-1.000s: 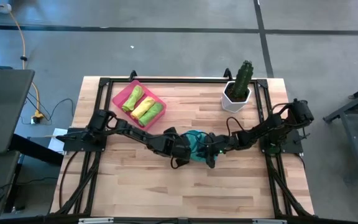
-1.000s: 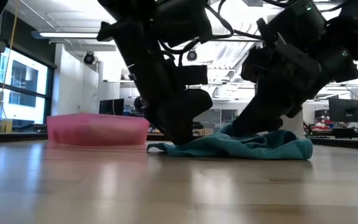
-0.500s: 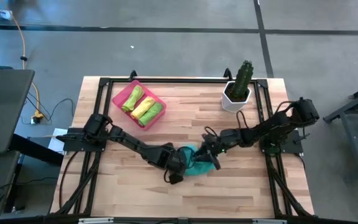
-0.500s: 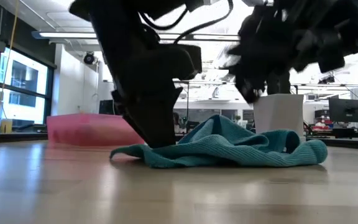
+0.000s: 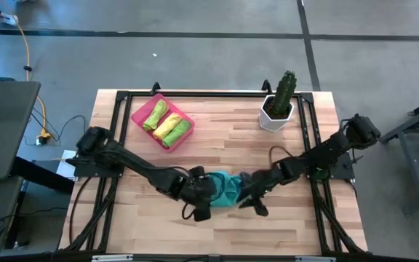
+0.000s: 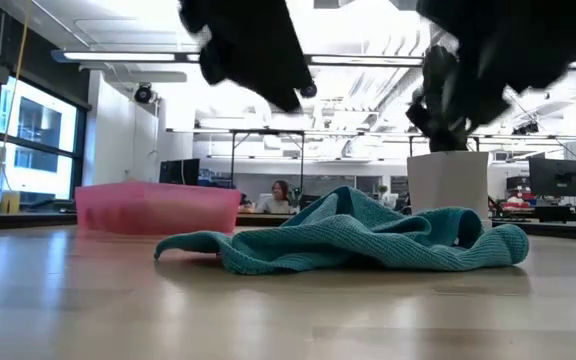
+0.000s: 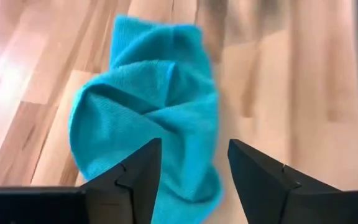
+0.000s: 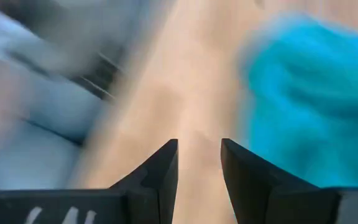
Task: Roll microfiber towels into tight, uniform cylinder then place into a basket
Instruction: Roll the blue microfiber cloth
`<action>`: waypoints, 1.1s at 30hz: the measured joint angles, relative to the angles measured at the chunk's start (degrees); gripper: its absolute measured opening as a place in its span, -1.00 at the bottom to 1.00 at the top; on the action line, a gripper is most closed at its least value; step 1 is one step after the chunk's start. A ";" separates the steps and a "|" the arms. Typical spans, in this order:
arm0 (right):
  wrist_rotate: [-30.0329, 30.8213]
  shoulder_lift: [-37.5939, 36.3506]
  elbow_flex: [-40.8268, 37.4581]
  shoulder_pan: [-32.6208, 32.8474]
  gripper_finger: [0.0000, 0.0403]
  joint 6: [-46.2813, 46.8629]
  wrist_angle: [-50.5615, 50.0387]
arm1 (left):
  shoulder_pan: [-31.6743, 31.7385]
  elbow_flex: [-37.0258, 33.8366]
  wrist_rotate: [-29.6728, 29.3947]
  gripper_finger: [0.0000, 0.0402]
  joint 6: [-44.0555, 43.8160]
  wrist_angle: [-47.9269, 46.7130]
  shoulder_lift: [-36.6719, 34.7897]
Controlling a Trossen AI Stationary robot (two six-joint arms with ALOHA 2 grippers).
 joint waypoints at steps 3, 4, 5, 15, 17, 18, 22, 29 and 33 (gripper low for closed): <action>13.15 0.53 6.31 1.75 -0.43 -2.47 -23.23 | -1.43 0.02 -0.61 -0.14 -1.19 1.10 -1.09; 16.78 0.96 8.16 2.10 -0.43 -2.37 -28.55 | -1.98 -0.19 -1.11 -0.14 -1.22 0.54 -1.38; 19.55 1.15 9.52 2.49 -0.43 -1.48 -32.46 | -2.54 -0.20 -1.78 -0.14 -1.21 1.41 -1.64; 24.65 5.52 11.24 3.00 -0.43 4.39 -35.71 | -6.18 0.02 -7.86 -0.14 -2.30 3.82 -2.96; 24.76 6.83 11.24 2.98 -0.43 4.37 -35.62 | -6.52 0.02 -8.32 -0.14 -2.31 3.80 -2.96; 24.82 7.48 11.18 2.98 -0.43 4.17 -35.53 | -6.70 0.02 -8.35 -0.14 -2.42 3.83 -2.96; 27.52 10.26 11.18 3.00 -0.43 2.55 -35.40 | -6.84 0.02 -8.72 -0.14 -3.69 3.74 -2.96; 29.13 10.62 11.15 3.02 -0.67 2.85 -36.26 | -6.73 0.04 -9.68 -0.14 -3.79 3.93 -2.97; 27.96 9.66 11.20 3.06 -0.96 1.95 -36.57 | -6.77 0.04 -9.66 -0.14 -3.78 3.94 -2.98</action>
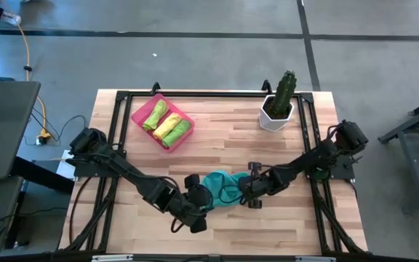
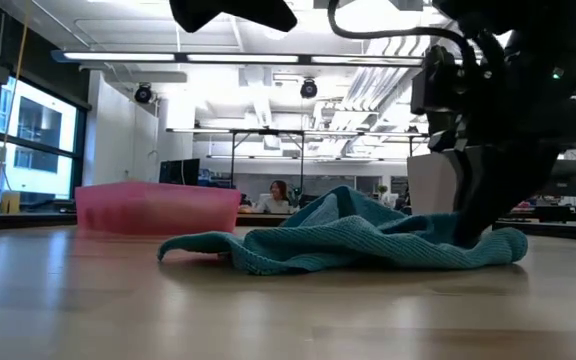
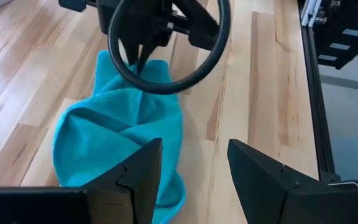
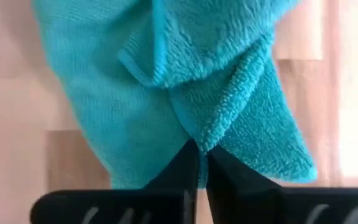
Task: Roll microfiber towels into tight, uniform cylinder then place into a basket
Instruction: Roll the blue microfiber cloth
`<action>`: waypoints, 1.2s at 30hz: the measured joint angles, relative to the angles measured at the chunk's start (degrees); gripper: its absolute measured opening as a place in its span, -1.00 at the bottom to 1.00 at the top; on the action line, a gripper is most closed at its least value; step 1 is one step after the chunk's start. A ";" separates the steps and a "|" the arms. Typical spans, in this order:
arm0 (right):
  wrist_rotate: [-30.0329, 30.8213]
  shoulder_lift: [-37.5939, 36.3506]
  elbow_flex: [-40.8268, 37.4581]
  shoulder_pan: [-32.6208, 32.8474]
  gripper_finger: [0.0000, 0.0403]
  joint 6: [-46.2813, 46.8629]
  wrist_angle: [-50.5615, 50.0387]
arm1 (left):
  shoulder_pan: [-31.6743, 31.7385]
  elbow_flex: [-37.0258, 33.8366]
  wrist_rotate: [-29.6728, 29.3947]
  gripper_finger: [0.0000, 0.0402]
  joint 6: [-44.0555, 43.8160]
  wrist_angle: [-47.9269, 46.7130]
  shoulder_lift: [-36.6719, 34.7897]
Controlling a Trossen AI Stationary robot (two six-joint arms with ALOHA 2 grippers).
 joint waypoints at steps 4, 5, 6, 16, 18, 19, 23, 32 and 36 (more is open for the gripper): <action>-1.90 -1.54 0.94 -0.02 -0.92 0.74 -0.91 | 0.15 0.00 -0.02 -0.14 0.85 0.53 0.00; -2.19 -2.03 1.79 -0.02 -0.95 0.90 -1.79 | 0.16 0.00 -0.08 -0.14 1.37 0.79 0.00; -2.27 -2.61 2.91 -0.02 -0.97 0.89 -2.82 | 0.17 0.00 -0.29 -0.14 2.03 1.31 0.02; -3.53 -5.67 19.73 0.24 -0.98 0.11 -16.34 | 0.29 0.00 -4.75 -0.14 13.22 4.65 0.00; -4.61 -5.67 23.39 0.24 -0.98 -0.18 -19.92 | 0.49 0.00 -5.07 -0.14 17.07 6.08 0.00; -4.84 -5.67 25.24 0.22 -0.98 -0.65 -21.25 | 0.52 0.02 -5.07 -0.14 18.77 6.10 0.00; -4.91 -5.62 32.66 0.24 -0.99 -0.86 -27.74 | 0.59 0.02 -5.09 -0.14 24.04 6.80 0.00; -4.90 -5.61 44.12 -0.59 -0.99 5.96 -32.12 | 1.33 0.02 -16.50 -0.14 19.54 14.27 0.42; -4.91 -5.62 46.84 -2.63 -0.99 16.27 -35.22 | 1.14 0.02 -21.44 -0.14 21.24 16.54 0.56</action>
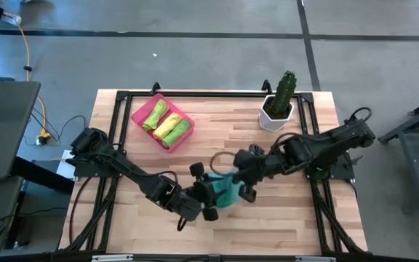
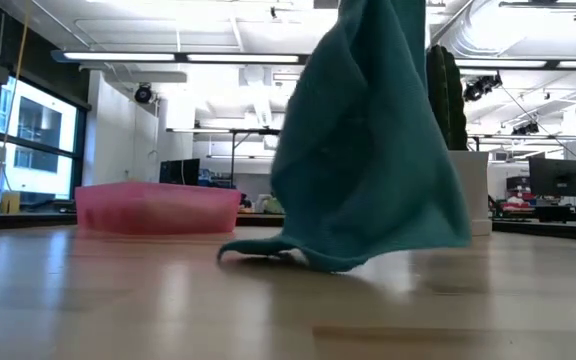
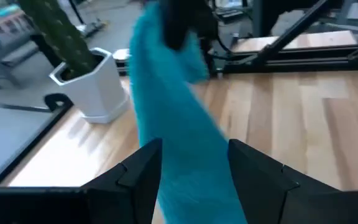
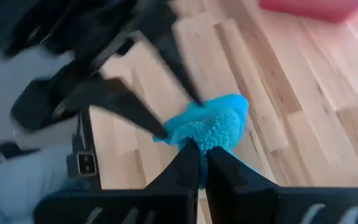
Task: Roll microfiber towels into tight, uniform cylinder then place into a basket
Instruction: Roll the blue microfiber cloth
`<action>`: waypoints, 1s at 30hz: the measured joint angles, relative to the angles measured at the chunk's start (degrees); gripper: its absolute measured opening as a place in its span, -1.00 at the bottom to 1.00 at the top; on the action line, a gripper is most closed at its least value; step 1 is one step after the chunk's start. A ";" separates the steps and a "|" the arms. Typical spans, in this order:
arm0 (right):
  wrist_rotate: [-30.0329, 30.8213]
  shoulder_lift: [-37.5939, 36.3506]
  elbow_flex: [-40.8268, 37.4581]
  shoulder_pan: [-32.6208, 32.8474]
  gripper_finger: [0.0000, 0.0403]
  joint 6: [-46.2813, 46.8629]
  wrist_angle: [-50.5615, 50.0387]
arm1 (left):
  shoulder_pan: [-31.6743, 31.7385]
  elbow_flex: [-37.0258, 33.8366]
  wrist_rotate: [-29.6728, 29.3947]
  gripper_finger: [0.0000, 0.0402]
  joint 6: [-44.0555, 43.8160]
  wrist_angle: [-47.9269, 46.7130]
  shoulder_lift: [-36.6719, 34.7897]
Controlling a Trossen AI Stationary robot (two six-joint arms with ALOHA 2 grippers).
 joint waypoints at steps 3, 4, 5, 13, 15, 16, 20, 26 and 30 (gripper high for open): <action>-0.70 0.00 1.16 -1.78 -0.99 3.56 -2.00 | 0.04 -0.06 -3.36 -0.14 -0.59 -0.31 0.73; -1.09 0.00 1.31 -2.43 -0.99 4.20 -2.38 | 0.12 -0.07 -3.94 -0.14 -0.96 -0.06 0.96; -1.54 0.00 1.33 -3.14 -0.99 4.87 -2.73 | 0.31 0.00 -4.44 -0.14 -1.15 1.04 1.28; -5.22 0.04 1.13 -6.96 -0.99 5.76 -3.03 | 1.35 -0.04 -10.33 -0.14 2.59 4.16 2.65; -5.57 0.04 1.13 -7.36 -0.99 5.74 -2.91 | 2.10 0.00 -9.55 -0.14 1.64 4.73 2.91; -5.60 0.04 1.13 -7.53 -0.99 5.73 -2.92 | 2.44 0.00 -9.58 -0.14 1.15 4.66 2.98; -5.62 0.04 1.13 -8.31 -0.99 5.50 -2.90 | 3.86 0.00 -9.60 -0.14 -1.41 4.72 3.03; -5.57 0.04 1.13 -8.56 -0.99 5.27 -2.87 | 5.19 0.00 -10.51 -0.14 -3.78 1.88 3.03; -5.57 0.04 1.11 -8.44 -0.99 4.21 -2.98 | 5.42 0.00 -11.65 -0.14 -8.40 -4.86 3.03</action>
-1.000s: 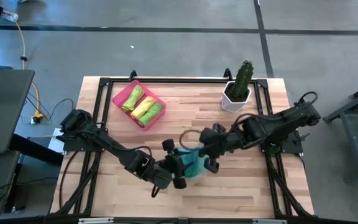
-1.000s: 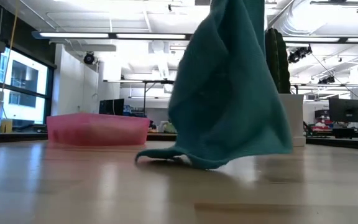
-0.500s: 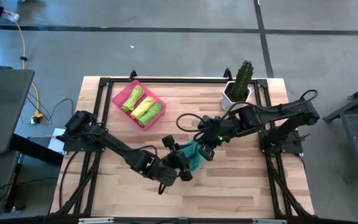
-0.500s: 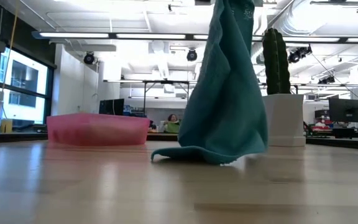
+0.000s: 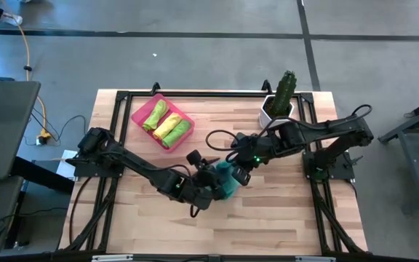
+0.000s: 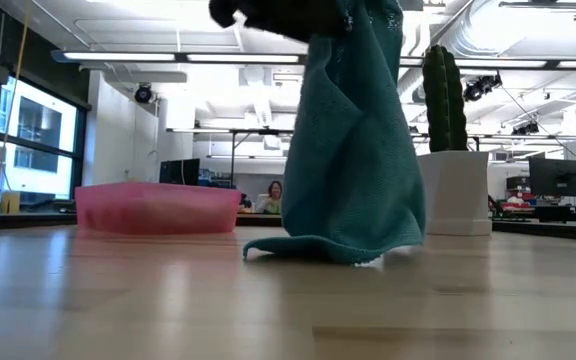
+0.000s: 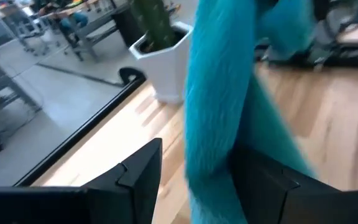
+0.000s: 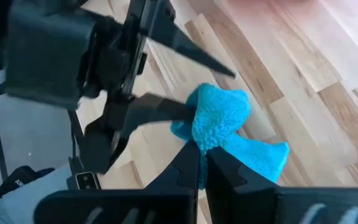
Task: Roll microfiber towels into tight, uniform cylinder then place into a basket
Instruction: Roll the blue microfiber cloth
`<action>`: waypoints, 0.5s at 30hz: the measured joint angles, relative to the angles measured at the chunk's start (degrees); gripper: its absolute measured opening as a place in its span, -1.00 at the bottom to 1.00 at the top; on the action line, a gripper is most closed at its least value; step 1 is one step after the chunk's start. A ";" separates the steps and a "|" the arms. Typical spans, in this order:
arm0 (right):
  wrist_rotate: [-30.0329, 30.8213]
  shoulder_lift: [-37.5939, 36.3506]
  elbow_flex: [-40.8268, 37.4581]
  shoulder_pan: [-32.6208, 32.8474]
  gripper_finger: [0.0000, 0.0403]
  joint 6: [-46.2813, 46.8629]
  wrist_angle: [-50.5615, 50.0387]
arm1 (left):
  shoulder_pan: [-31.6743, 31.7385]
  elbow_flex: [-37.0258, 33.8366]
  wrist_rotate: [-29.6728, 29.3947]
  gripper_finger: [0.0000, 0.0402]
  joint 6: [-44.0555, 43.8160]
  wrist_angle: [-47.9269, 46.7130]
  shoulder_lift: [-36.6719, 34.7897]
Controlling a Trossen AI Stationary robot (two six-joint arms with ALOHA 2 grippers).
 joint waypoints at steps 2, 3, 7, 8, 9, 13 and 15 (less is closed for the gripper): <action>0.00 0.00 0.00 0.03 -0.99 -0.99 -0.30 | 0.00 0.00 -0.35 -0.14 -2.22 -3.46 0.00; 0.00 0.00 0.00 0.03 -0.99 -2.11 -0.30 | -0.02 0.00 -0.04 -0.14 -3.42 -5.16 0.00; -0.59 0.00 0.00 0.03 -0.99 -3.55 -0.31 | -0.02 -0.02 3.72 -0.14 -10.63 -12.26 0.00; -0.62 0.00 0.00 0.03 -0.99 -3.67 -0.29 | -0.02 -0.02 4.84 -0.14 -12.63 -13.98 0.00; -0.61 0.00 0.00 0.03 -0.99 -4.07 -0.30 | -0.04 -0.02 5.75 -0.14 -14.58 -15.74 0.00; -0.61 0.00 0.00 0.03 -0.99 -5.23 -0.29 | -0.68 -0.02 8.66 -0.14 -21.02 -23.10 0.00; -0.63 0.00 0.00 0.03 -0.99 -5.10 -0.29 | -1.23 -0.02 9.85 -0.14 -24.12 -26.57 0.00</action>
